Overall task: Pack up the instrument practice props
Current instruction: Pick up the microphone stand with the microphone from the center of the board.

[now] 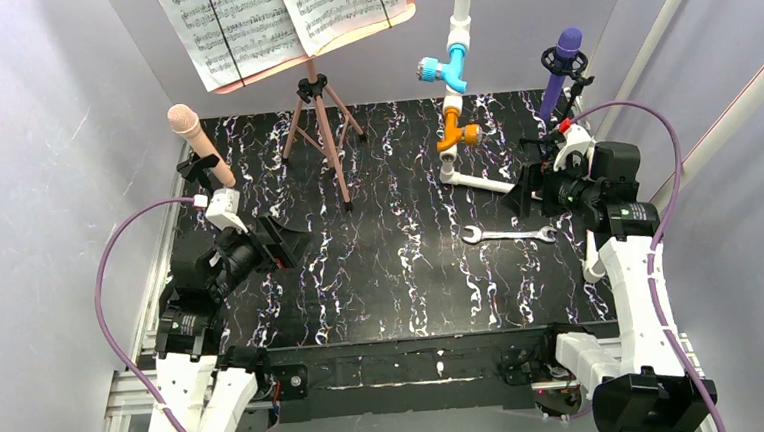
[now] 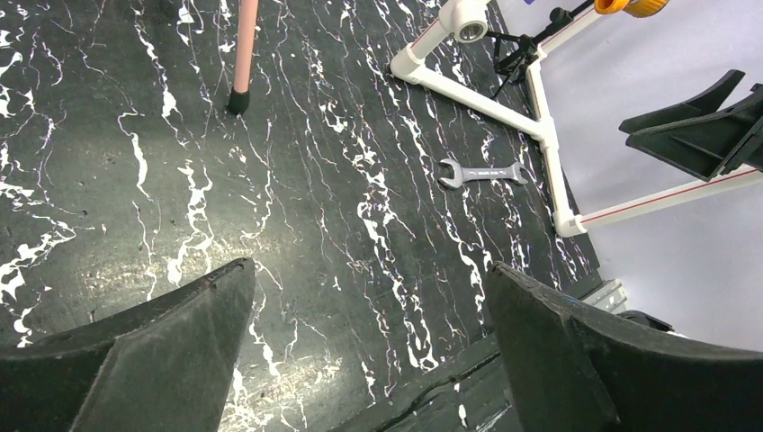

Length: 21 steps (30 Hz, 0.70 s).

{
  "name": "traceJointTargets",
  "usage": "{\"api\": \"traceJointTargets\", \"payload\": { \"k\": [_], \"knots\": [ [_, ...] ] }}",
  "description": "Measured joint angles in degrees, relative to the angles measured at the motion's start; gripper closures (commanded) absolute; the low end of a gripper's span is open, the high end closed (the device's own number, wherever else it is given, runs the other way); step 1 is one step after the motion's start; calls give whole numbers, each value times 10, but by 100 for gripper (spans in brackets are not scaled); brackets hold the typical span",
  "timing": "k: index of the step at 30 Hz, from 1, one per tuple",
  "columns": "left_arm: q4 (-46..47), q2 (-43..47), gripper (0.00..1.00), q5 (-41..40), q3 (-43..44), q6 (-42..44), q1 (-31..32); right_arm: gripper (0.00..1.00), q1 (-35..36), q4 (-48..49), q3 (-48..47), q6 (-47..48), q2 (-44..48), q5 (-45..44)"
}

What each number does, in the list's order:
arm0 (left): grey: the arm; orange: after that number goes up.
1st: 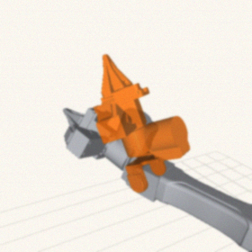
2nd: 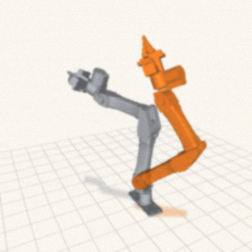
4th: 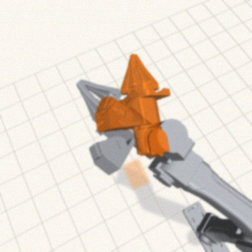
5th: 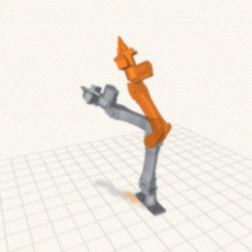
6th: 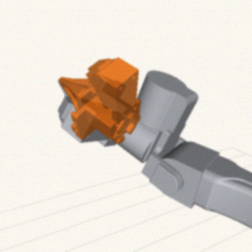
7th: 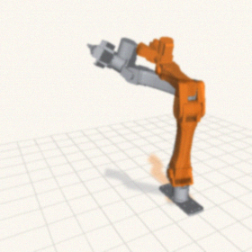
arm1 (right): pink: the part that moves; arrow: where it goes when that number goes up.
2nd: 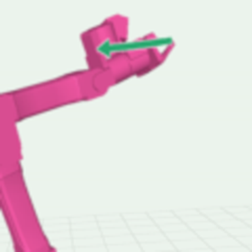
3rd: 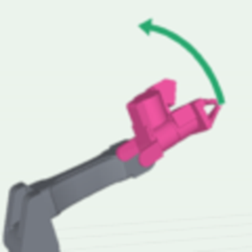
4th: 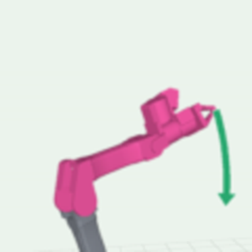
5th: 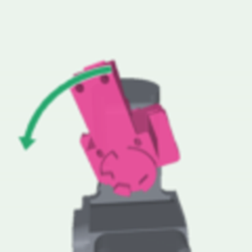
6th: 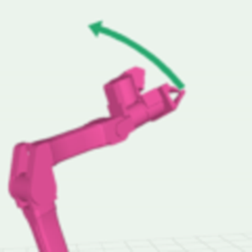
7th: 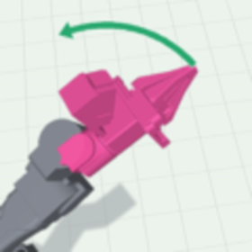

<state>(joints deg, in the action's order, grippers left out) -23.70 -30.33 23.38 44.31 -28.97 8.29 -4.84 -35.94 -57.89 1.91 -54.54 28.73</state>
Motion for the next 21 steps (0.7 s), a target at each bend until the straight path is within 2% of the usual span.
{"api": "traceJointTargets", "payload": {
  "k": [12, 21],
  "knots": [
    [-18, 0, 0, -9, 0, 31, 0, 0, 0, 0, 0, 24, -14, 19],
    [-26, -23, 0, -67, 0, 49, 0, 0, 0, -5, 29, 160, -27, 135]
  ]
}}
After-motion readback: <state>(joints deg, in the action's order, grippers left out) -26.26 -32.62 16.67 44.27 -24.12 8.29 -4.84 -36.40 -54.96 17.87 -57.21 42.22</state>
